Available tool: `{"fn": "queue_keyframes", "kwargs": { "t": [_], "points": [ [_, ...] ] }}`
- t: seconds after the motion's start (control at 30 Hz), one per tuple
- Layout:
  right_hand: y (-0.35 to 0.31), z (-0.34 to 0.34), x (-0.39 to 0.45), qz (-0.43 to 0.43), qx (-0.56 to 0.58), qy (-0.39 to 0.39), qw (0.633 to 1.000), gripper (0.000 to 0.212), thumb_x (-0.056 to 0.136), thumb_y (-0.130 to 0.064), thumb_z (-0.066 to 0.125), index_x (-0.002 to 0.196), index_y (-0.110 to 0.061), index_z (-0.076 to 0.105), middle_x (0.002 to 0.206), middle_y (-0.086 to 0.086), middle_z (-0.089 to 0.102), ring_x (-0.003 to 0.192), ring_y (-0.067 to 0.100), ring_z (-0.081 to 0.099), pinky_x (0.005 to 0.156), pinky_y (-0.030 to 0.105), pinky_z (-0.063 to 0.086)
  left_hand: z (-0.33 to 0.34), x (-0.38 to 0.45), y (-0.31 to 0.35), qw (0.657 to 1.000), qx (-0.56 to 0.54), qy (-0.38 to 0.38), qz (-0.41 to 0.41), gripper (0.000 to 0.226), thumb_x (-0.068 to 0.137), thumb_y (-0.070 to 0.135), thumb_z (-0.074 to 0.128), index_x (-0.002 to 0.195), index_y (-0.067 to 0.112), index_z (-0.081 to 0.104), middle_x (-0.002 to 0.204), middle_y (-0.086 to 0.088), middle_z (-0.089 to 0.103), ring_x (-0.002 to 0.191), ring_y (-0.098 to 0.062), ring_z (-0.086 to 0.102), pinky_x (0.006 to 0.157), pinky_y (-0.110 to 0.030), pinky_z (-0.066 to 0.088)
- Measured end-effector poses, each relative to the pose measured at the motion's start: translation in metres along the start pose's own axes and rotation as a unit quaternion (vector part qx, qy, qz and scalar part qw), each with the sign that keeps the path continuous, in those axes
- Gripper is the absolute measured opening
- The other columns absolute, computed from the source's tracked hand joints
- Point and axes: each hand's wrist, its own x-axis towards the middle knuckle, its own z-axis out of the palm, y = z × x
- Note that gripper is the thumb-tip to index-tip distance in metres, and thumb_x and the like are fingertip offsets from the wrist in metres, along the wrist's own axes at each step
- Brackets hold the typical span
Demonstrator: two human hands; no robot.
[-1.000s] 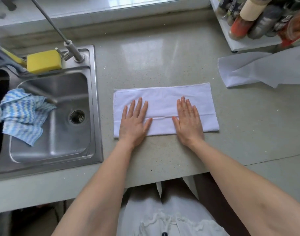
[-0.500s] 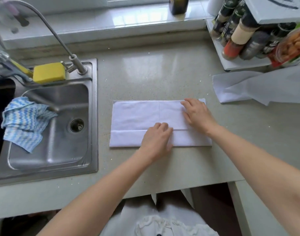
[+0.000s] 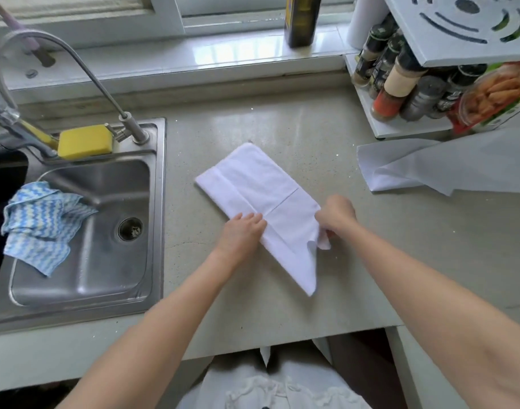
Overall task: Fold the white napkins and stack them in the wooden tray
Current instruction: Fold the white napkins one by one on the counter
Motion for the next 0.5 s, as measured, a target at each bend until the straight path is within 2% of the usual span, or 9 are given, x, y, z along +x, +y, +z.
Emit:
{"fn": "queue_keyframes", "kwargs": {
  "t": [0.07, 0.13, 0.2, 0.27, 0.3, 0.33, 0.37, 0.43, 0.5],
  "points": [
    [0.006, 0.018, -0.019, 0.053, 0.102, -0.02, 0.993, 0.024, 0.086, -0.011, 0.054, 0.098, 0.007, 0.064, 0.106, 0.025, 0.065, 0.1, 0.037, 0.063, 0.074, 0.035, 0.049, -0.005, -0.004, -0.018, 0.998, 0.055, -0.032, 0.008, 0.05, 0.088, 0.0, 0.031, 0.135, 0.005, 0.047, 0.146, -0.013, 0.041, 0.135, -0.024, 0.039, 0.113, -0.035, 0.023],
    [0.007, 0.03, -0.035, 0.068, 0.144, -0.025, 0.987, 0.023, 0.088, -0.013, 0.055, 0.096, 0.007, 0.064, 0.104, 0.025, 0.065, 0.099, 0.037, 0.063, 0.073, 0.034, 0.048, -0.003, -0.014, -0.031, 0.99, 0.078, -0.087, 0.074, 0.063, 0.091, 0.003, 0.033, 0.152, 0.012, 0.02, 0.16, -0.004, 0.013, 0.147, -0.018, 0.012, 0.119, -0.029, 0.001],
    [0.009, 0.033, -0.044, 0.059, 0.141, -0.024, 0.988, 0.017, 0.088, -0.012, 0.054, 0.082, 0.003, 0.061, 0.091, 0.021, 0.064, 0.094, 0.036, 0.063, 0.067, 0.03, 0.043, 0.0, -0.027, -0.036, 0.975, 0.089, -0.129, 0.16, 0.07, 0.092, 0.002, 0.033, 0.154, 0.016, 0.004, 0.161, 0.001, -0.002, 0.148, -0.017, 0.0, 0.117, -0.026, -0.009],
    [0.013, 0.032, -0.048, 0.008, 0.074, -0.024, 0.997, 0.021, 0.087, -0.01, 0.052, 0.067, -0.005, 0.048, 0.083, 0.016, 0.062, 0.09, 0.035, 0.062, 0.064, 0.028, 0.037, 0.005, -0.04, -0.038, 0.967, 0.07, -0.157, 0.187, 0.066, 0.097, 0.006, 0.029, 0.154, 0.022, -0.001, 0.158, 0.005, -0.009, 0.148, -0.016, -0.003, 0.115, -0.025, -0.011],
    [0.016, 0.03, -0.05, -0.031, 0.004, -0.011, 0.999, 0.02, 0.089, -0.014, 0.052, 0.07, -0.007, 0.047, 0.089, 0.016, 0.063, 0.091, 0.035, 0.061, 0.064, 0.029, 0.036, 0.007, -0.045, -0.039, 0.969, 0.058, -0.16, 0.181, 0.062, 0.101, 0.012, 0.028, 0.153, 0.024, -0.003, 0.157, 0.007, -0.012, 0.148, -0.016, -0.005, 0.116, -0.025, -0.012],
    [0.018, 0.028, -0.053, -0.084, -0.073, 0.019, 0.994, 0.015, 0.091, -0.021, 0.052, 0.082, -0.009, 0.049, 0.098, 0.015, 0.063, 0.094, 0.034, 0.06, 0.065, 0.031, 0.037, 0.009, -0.051, -0.04, 0.971, 0.05, -0.161, 0.171, 0.059, 0.103, 0.021, 0.027, 0.153, 0.025, -0.005, 0.156, 0.008, -0.014, 0.148, -0.016, -0.007, 0.117, -0.027, -0.012],
    [0.021, 0.026, -0.057, -0.157, -0.129, 0.057, 0.977, 0.02, 0.093, -0.03, 0.052, 0.096, -0.011, 0.05, 0.105, 0.011, 0.061, 0.098, 0.032, 0.059, 0.067, 0.034, 0.038, 0.011, -0.055, -0.04, 0.972, 0.05, -0.162, 0.164, 0.059, 0.104, 0.032, 0.026, 0.153, 0.027, -0.007, 0.157, 0.007, -0.015, 0.147, -0.017, -0.01, 0.118, -0.029, -0.011],
    [0.026, 0.024, -0.064, -0.357, -0.185, 0.089, 0.911, 0.044, 0.09, -0.047, 0.051, 0.117, -0.013, 0.049, 0.115, 0.006, 0.054, 0.104, 0.028, 0.054, 0.075, 0.035, 0.043, 0.016, -0.063, -0.04, 0.971, 0.064, -0.166, 0.159, 0.064, 0.102, 0.049, 0.024, 0.152, 0.028, -0.01, 0.157, 0.005, -0.017, 0.145, -0.017, -0.015, 0.119, -0.033, -0.011],
    [0.032, 0.025, -0.074, -0.519, -0.263, 0.036, 0.812, 0.065, 0.085, -0.06, 0.044, 0.129, -0.012, 0.046, 0.128, 0.007, 0.049, 0.115, 0.026, 0.049, 0.093, 0.036, 0.043, 0.018, -0.07, -0.042, 0.968, 0.078, -0.165, 0.175, 0.066, 0.101, 0.052, 0.023, 0.153, 0.027, -0.009, 0.158, 0.004, -0.017, 0.146, -0.017, -0.016, 0.119, -0.034, -0.012]
  ]
}}
